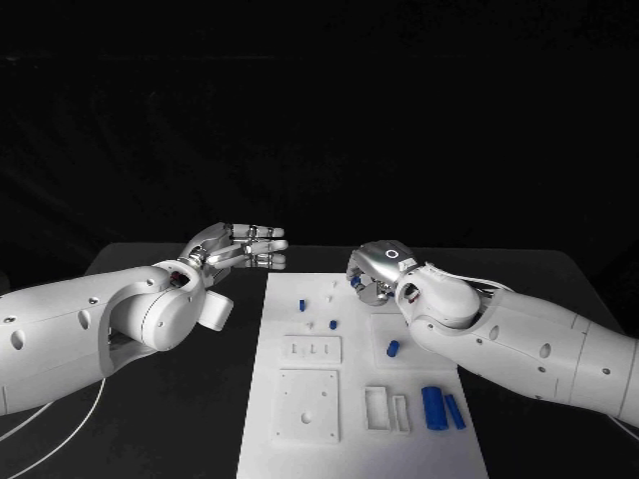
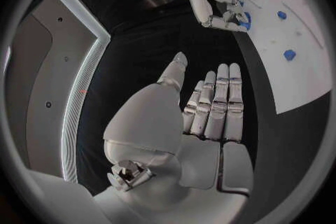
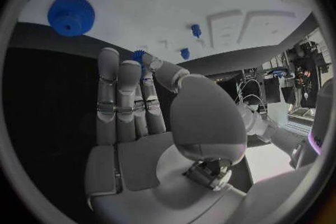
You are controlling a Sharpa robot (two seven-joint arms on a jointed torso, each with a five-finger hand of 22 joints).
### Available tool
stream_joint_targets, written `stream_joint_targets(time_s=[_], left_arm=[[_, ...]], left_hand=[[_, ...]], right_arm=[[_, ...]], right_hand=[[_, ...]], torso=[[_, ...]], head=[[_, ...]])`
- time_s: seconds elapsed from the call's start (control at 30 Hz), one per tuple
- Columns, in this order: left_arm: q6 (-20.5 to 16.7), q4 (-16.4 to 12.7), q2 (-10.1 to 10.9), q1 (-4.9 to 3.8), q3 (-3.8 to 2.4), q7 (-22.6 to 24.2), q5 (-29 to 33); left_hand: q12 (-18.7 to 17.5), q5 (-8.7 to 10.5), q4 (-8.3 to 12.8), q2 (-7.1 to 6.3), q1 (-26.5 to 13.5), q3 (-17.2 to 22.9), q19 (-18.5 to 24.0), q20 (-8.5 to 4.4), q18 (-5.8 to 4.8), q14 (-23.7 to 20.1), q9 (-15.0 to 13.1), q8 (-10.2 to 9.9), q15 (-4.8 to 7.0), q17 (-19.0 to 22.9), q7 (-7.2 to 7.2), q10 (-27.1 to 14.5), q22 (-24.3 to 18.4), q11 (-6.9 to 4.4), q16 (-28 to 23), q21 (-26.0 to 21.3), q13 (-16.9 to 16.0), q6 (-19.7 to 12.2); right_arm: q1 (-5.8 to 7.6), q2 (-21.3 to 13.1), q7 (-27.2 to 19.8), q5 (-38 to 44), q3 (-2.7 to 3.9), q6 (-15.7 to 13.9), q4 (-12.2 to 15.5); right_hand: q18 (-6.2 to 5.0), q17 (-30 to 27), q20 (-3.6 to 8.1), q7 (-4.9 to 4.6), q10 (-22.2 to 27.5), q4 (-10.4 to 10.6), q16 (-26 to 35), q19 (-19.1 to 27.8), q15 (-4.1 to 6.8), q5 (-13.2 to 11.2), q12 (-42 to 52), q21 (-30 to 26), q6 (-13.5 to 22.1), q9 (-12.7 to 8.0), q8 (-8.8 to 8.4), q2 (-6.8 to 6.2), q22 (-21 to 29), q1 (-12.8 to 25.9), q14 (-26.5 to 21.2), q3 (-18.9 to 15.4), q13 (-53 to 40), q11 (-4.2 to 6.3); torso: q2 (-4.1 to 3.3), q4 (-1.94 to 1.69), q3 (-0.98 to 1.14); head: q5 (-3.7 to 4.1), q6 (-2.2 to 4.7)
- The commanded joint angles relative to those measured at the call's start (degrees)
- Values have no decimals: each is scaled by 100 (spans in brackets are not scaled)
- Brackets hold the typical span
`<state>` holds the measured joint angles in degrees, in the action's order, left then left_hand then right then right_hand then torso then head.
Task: Assemble the parts on the task board
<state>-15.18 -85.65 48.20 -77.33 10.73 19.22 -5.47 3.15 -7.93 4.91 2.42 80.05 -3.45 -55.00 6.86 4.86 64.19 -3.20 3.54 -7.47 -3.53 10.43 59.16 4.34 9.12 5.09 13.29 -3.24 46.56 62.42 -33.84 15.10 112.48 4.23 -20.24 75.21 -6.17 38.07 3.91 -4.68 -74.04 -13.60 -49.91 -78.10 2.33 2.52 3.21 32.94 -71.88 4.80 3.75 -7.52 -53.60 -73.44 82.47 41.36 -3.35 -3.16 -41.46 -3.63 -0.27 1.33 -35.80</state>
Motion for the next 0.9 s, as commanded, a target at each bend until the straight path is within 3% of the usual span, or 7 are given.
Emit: stream_joint_targets(time_s=[0.03,0.63,0.9], left_arm=[[65,-2,-36,-16,-7,35,-16],[99,-11,-96,-52,-10,31,-16],[101,-4,-102,-58,-10,28,-16]], left_hand=[[26,21,-23,-20,-29,7,5,2,-53,9,1,-22,-14,-6,-16,-37,-7,8,29,29,-9,-40],[25,19,-18,-21,-24,10,8,3,-53,6,1,-22,-15,-6,-14,-43,-8,9,28,28,-8,-60],[25,19,-18,-21,-24,10,8,3,-53,6,1,-22,-15,-6,-14,-43,-8,9,28,28,-8,-60]], right_arm=[[6,141,-6,65,6,-288,-127],[-36,741,-204,144,8,-529,-773],[-41,770,-209,143,7,-455,-873]], right_hand=[[-77,-16,19,-6,-112,6,33,-40,25,22,17,-66,-46,-14,-9,-8,-45,-21,26,6,-7,83],[-83,-48,14,-5,-95,-6,40,-106,20,22,13,-301,-50,-22,-7,-15,-322,-32,17,24,-6,75],[-80,-61,13,-5,-101,-11,24,-154,19,24,12,-426,-58,-15,-8,-13,-452,-22,17,8,-6,76]], torso=[[-16,-26,-1],[-119,-112,-28],[-148,-115,-30]], head=[[-3,8],[17,28],[-31,16]])
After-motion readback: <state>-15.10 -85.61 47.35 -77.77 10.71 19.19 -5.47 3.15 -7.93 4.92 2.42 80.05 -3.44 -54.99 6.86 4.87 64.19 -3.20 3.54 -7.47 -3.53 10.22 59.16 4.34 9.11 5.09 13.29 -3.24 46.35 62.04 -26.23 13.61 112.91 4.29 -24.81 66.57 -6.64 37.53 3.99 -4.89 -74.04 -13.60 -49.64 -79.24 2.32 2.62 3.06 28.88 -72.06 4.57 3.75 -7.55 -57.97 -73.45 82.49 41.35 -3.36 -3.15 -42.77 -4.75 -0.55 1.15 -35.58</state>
